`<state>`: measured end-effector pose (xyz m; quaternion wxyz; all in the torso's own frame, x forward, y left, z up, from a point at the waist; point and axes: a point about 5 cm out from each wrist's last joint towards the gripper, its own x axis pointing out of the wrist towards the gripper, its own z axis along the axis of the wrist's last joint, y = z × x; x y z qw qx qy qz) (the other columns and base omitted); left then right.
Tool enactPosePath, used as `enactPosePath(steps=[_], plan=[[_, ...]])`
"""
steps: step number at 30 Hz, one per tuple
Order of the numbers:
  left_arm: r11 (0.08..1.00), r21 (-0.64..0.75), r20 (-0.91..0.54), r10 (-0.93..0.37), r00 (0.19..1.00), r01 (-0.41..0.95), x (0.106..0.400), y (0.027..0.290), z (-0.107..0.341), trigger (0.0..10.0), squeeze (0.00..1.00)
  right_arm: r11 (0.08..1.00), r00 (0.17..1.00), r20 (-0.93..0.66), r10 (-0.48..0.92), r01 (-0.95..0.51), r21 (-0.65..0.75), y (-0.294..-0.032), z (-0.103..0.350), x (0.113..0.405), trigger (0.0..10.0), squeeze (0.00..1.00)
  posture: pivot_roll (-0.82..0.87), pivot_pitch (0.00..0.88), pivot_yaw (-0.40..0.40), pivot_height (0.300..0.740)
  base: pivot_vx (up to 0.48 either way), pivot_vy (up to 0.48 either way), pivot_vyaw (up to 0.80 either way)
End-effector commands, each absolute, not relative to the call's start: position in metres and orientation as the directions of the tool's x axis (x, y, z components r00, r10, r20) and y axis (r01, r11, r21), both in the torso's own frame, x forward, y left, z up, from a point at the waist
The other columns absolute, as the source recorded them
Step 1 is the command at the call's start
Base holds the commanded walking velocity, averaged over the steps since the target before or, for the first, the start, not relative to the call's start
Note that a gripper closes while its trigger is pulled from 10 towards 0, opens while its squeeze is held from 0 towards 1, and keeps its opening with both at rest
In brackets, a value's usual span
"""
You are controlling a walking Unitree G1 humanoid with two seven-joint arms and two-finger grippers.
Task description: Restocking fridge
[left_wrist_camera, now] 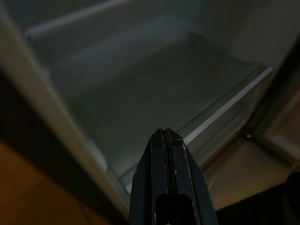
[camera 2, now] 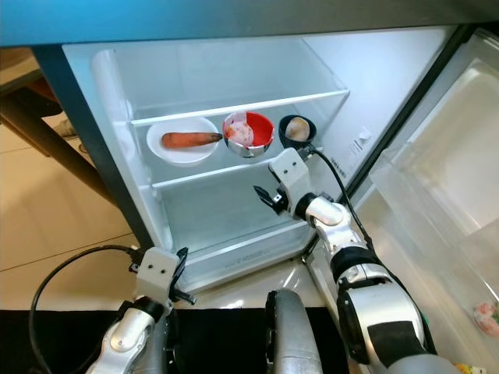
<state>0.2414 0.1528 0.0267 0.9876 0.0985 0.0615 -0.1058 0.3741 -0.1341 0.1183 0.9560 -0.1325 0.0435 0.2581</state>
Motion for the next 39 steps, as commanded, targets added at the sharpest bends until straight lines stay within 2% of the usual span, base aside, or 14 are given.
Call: enactPosePath(steps=[1,5,7,8,14,18,25,30,39], plan=[[0.98,0.138,-0.249,-0.107,0.963,0.145,0.228,0.16,0.004,10.0,0.0,0.899,0.886,-0.265,0.381,-0.422,-0.117,-0.145,0.076,0.355,10.0,0.0,-0.05,0.153,-0.14,0.601,0.0,0.0,0.0],[0.985,0.13,-0.304,-0.072,0.95,0.116,0.218,0.168,-0.009,10.0,0.0,0.911,0.876,-0.346,0.337,-0.396,-0.114,-0.141,0.042,0.332,10.0,0.0,-0.05,0.148,-0.139,0.601,0.0,0.0,0.0],[0.989,0.107,-0.371,-0.058,0.927,0.105,0.209,0.171,-0.022,10.0,0.0,0.912,0.821,-0.441,0.362,-0.41,-0.013,-0.139,0.019,0.314,10.0,0.0,-0.04,0.143,-0.136,0.601,0.0,0.0,0.0],[0.989,0.107,-0.371,-0.058,0.927,0.105,0.209,0.171,-0.022,10.0,0.0,0.912,0.821,-0.441,0.362,-0.41,-0.013,-0.139,0.019,0.314,10.0,0.0,-0.04,0.143,-0.136,0.601,0.0,0.0,0.0],[0.987,0.141,-0.45,-0.002,0.893,0.074,0.19,0.176,-0.041,10.0,0.0,0.968,0.798,-0.554,0.236,-0.241,0.066,-0.151,-0.026,0.27,10.0,0.0,-0.03,0.128,-0.125,0.601,0.0,0.0,0.0],[0.986,0.146,-0.47,-0.001,0.883,0.079,0.188,0.177,-0.045,10.0,0.0,0.978,0.779,-0.591,0.209,-0.164,0.129,-0.151,-0.038,0.256,10.0,0.0,-0.01,0.126,-0.108,0.601,0.0,0.0,0.0],[0.988,0.137,-0.484,0.007,0.875,0.068,0.191,0.183,-0.046,10.0,0.0,0.982,0.769,-0.613,0.181,-0.108,0.155,-0.151,-0.043,0.251,10.0,0.0,0.01,0.122,-0.097,0.601,0.0,0.0,0.0],[0.986,0.162,-0.503,0.056,0.862,0.031,0.194,0.2,-0.047,10.0,0.0,0.966,0.731,-0.632,0.258,-0.181,0.184,-0.135,-0.046,0.246,10.0,0.0,0.04,0.117,-0.068,0.601,0.0,0.0,0.0],[0.989,0.148,-0.5,0.053,0.864,0.025,0.195,0.203,-0.046,10.0,0.0,0.951,0.732,-0.608,0.307,-0.22,0.215,-0.123,-0.041,0.252,10.0,0.0,0.07,0.122,-0.069,0.601,0.0,0.0,0.0]])
